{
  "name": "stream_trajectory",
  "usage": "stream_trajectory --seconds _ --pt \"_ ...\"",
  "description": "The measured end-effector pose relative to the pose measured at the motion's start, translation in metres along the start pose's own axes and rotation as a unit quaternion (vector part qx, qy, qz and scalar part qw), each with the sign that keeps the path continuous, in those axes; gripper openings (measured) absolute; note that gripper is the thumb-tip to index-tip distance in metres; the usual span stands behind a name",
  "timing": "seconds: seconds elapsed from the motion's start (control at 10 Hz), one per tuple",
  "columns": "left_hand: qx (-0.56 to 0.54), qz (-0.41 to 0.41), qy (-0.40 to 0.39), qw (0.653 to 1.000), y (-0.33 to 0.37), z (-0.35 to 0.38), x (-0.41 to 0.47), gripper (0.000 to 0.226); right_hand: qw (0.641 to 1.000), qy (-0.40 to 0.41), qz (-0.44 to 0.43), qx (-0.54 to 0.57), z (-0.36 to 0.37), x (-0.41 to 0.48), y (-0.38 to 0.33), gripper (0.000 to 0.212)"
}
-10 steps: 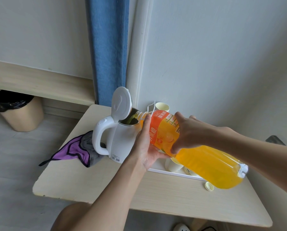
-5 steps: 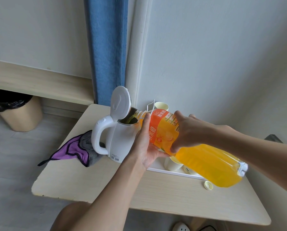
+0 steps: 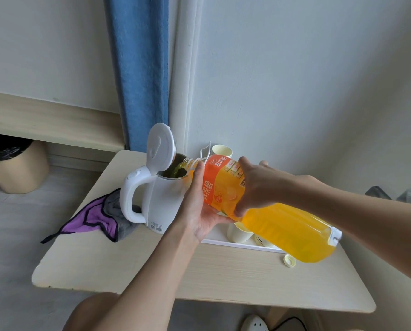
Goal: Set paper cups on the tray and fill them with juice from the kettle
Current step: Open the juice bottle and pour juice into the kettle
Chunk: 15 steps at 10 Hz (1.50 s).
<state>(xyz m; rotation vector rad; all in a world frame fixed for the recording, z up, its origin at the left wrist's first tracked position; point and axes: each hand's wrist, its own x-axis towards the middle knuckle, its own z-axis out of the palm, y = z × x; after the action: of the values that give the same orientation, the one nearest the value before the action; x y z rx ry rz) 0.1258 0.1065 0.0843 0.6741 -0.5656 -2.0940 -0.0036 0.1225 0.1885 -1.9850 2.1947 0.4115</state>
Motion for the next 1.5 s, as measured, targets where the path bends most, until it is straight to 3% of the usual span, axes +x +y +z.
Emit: stream_trajectory --seconds 1.5 --pt "-0.007 0.009 -0.021 1.000 -0.0004 0.0008 0.0005 0.072 1.000 0.006 0.007 -0.020 -0.0058 -0.0015 -0.0016 0.121"
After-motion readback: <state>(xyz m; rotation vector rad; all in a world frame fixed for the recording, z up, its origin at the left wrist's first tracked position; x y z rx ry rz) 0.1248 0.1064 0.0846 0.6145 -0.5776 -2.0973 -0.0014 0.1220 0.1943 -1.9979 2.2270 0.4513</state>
